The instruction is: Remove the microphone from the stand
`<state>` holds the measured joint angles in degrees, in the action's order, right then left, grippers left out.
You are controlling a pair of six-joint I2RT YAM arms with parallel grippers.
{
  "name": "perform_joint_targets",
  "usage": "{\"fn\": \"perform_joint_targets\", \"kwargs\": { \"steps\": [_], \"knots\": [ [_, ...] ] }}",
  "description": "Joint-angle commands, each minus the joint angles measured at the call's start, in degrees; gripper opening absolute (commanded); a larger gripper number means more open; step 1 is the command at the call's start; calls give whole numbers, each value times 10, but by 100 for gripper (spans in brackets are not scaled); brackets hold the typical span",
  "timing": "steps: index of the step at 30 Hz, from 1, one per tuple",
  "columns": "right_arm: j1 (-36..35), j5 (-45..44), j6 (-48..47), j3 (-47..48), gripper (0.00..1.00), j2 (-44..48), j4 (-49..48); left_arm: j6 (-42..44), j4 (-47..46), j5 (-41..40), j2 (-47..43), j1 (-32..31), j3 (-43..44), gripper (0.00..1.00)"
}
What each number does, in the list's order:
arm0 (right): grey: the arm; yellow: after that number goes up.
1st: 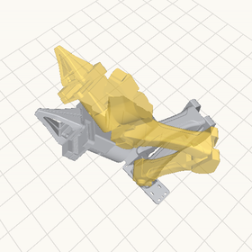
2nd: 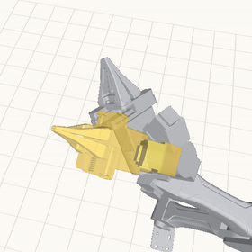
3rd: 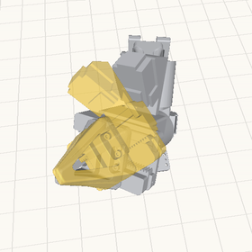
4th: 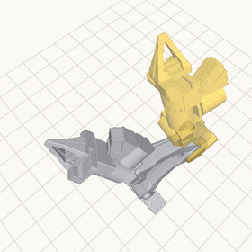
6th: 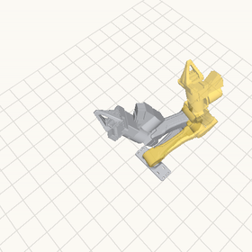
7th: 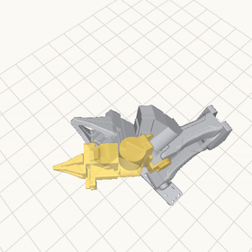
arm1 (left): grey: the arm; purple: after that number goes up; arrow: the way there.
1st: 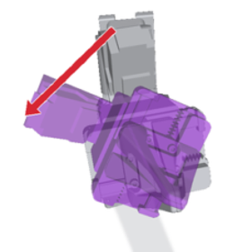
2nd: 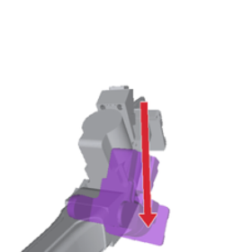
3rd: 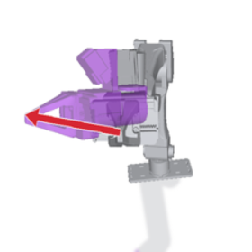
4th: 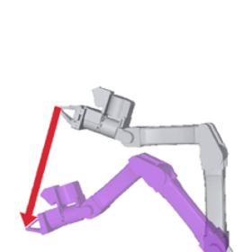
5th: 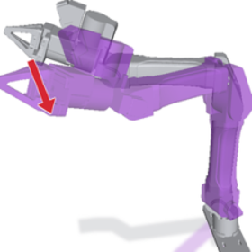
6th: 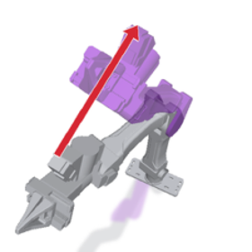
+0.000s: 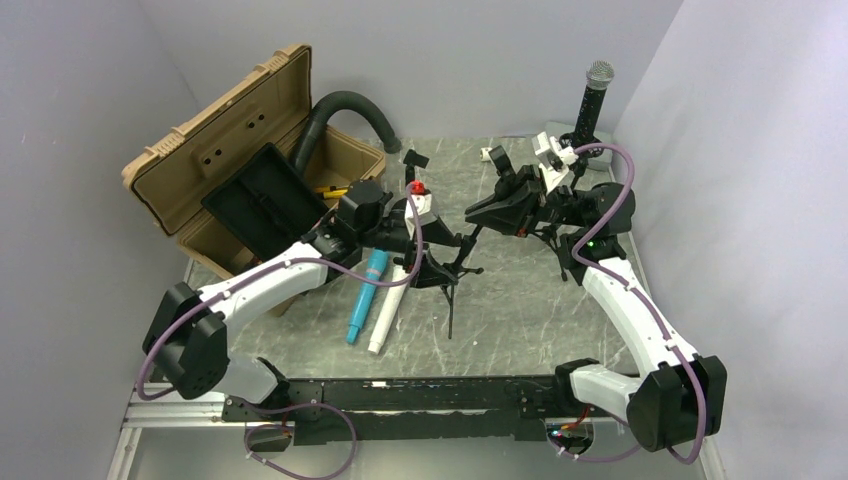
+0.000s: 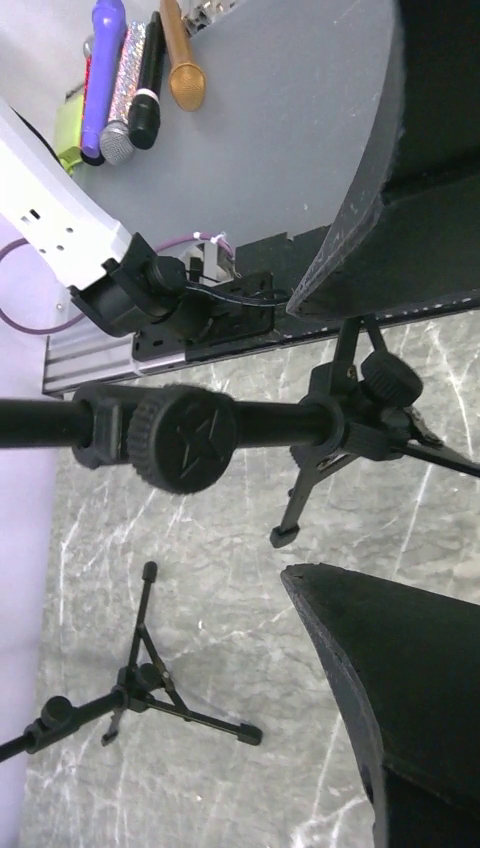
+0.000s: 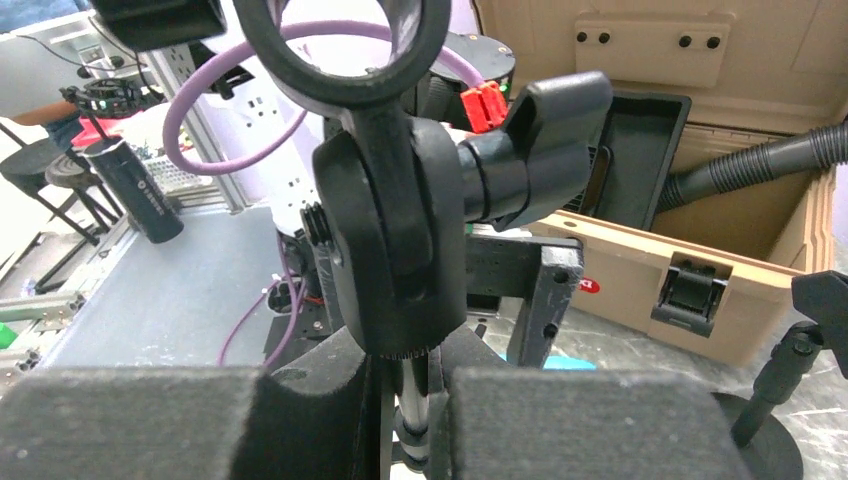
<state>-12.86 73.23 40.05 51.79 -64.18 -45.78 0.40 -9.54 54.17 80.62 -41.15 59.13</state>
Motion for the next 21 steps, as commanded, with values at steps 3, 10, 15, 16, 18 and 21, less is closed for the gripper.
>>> {"fn": "perform_joint_targets", "kwargs": {
  "steps": [3,10,15,16,18,21],
  "knots": [
    [-1,-7,39,12,0,12,-79,-115,-125,48,31,-7,16,84],
    [-1,-10,39,9,0,10,-85,-120,-126,50,40,-16,15,67],
    [-1,-12,36,7,0,11,-83,-113,-121,51,41,-17,14,36],
    [0,-13,36,7,0,12,-82,-114,-120,52,42,-17,17,29],
    [0,-14,32,7,0,13,-78,-114,-116,56,44,-17,22,12],
    [-1,-17,22,8,0,16,-61,-115,-113,56,42,-17,24,0]
  ]
}}
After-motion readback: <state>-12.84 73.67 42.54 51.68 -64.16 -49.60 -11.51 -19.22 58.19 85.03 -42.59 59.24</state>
